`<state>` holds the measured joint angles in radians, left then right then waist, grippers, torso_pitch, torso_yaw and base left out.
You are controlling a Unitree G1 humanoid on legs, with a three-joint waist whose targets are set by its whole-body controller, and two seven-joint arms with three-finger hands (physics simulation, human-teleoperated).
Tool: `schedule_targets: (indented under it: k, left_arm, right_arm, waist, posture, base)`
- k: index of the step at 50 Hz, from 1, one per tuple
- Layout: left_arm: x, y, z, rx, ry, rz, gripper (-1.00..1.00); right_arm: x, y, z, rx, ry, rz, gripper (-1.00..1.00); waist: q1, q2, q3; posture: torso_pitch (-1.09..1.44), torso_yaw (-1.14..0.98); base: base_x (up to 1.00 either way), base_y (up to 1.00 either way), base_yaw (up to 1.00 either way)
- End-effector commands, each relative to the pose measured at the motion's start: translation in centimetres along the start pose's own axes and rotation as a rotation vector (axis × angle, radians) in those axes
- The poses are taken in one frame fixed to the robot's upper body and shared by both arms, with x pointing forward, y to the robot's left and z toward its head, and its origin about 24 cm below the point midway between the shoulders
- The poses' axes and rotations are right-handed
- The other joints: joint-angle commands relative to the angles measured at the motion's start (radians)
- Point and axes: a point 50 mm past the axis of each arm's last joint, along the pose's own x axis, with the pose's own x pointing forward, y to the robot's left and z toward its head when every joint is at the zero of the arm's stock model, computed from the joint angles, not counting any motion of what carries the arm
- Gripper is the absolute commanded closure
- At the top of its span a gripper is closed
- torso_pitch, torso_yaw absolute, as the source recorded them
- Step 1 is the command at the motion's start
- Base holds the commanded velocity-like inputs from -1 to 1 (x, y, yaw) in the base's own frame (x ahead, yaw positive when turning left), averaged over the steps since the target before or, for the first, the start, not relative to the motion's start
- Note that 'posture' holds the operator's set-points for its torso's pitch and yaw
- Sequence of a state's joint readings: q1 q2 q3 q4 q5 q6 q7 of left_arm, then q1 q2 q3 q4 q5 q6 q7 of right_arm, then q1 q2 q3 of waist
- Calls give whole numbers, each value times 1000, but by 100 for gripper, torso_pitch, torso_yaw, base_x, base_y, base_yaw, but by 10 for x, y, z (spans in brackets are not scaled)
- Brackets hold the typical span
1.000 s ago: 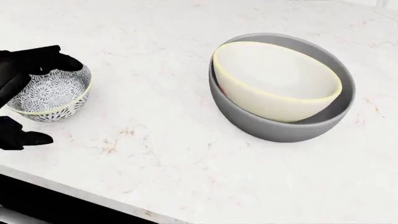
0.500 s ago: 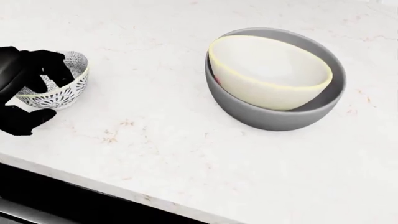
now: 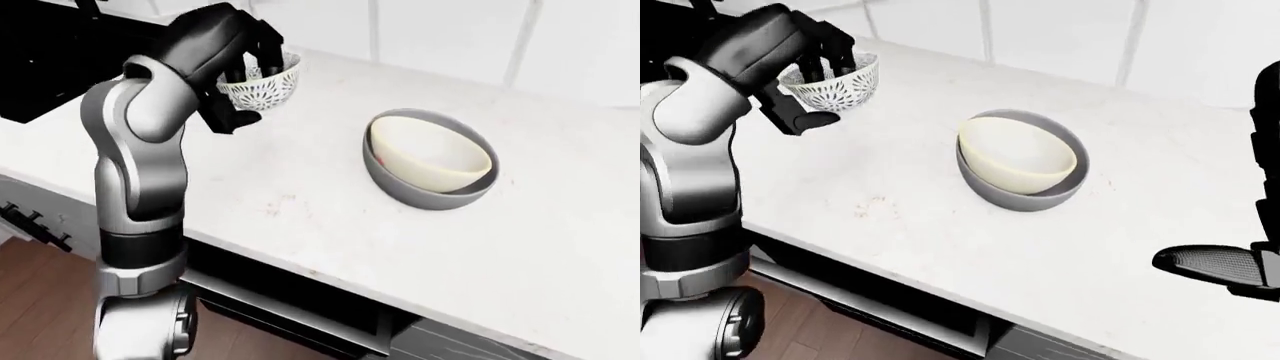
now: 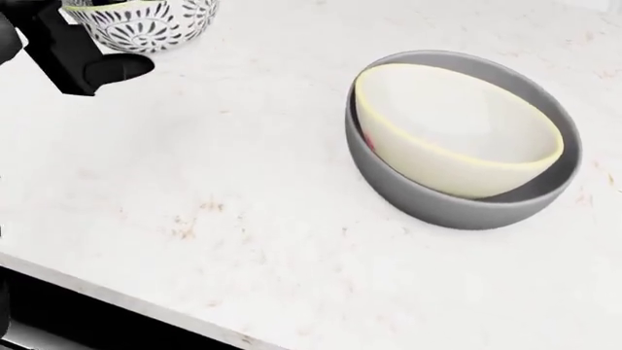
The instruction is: Stack the bowls from largest to smallest.
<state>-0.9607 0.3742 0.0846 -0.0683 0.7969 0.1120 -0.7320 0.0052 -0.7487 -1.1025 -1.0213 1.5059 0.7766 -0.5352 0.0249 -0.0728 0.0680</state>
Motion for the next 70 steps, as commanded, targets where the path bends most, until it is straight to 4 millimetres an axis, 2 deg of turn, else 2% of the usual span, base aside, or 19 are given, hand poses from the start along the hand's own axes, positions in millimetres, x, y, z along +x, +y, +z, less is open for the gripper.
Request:
schedule_targets:
  k: [1,10,20,24,33,47,49,59,70]
  left_arm:
    - [1,20,19,27,-64,88,100]
    - [22,20,84,6,-212,96,100]
    - [31,8,130,-26,-345,85,100]
    - [32,-6,147,-32,-393,61,100]
    - [40,-27,163,-33,-437,22,100]
    - [42,-64,177,-12,-474,-27,93]
    - [42,-69,178,-14,-470,-37,83]
    - [43,-84,179,-8,-454,-66,67]
    - [43,-88,175,1,-448,-81,40]
  right_arm:
    - [-3,-3,10,-5,-48,-5,-100]
    - [-15,-18,16,-11,-53,-34,-100]
    - [-18,-25,15,-7,-54,-47,-100]
    - [-20,-27,14,-8,-53,-53,-100]
    - [-19,-29,10,-12,-45,-62,-100]
    - [-28,-38,7,-17,-40,-82,-100]
    - [-28,-39,6,-17,-39,-84,-100]
    - [-30,-43,-1,-17,-29,-92,-100]
    - [-28,-42,-3,-16,-26,-89,-100]
  waist:
    - [-1,0,-22]
    - [1,-9,-12]
    - [-3,-16,-6]
    - [0,-21,-6]
    - [1,-27,-8]
    - [4,-34,-16]
    - [4,-34,-16]
    - [1,-34,-21]
    - [2,-35,-24]
  posture:
    - [0,0]
    - [0,0]
    - [0,0]
    - [0,0]
    - [0,0]
    - [0,0]
    - [0,0]
    - [0,0]
    - [0,0]
  base:
    - [0,0,0]
    - [0,0,0]
    - [0,0,0]
    - [0,0,0]
    - [0,0,0]
    - [0,0,0]
    - [0,0,0]
    - [0,0,0]
    - [0,0,0]
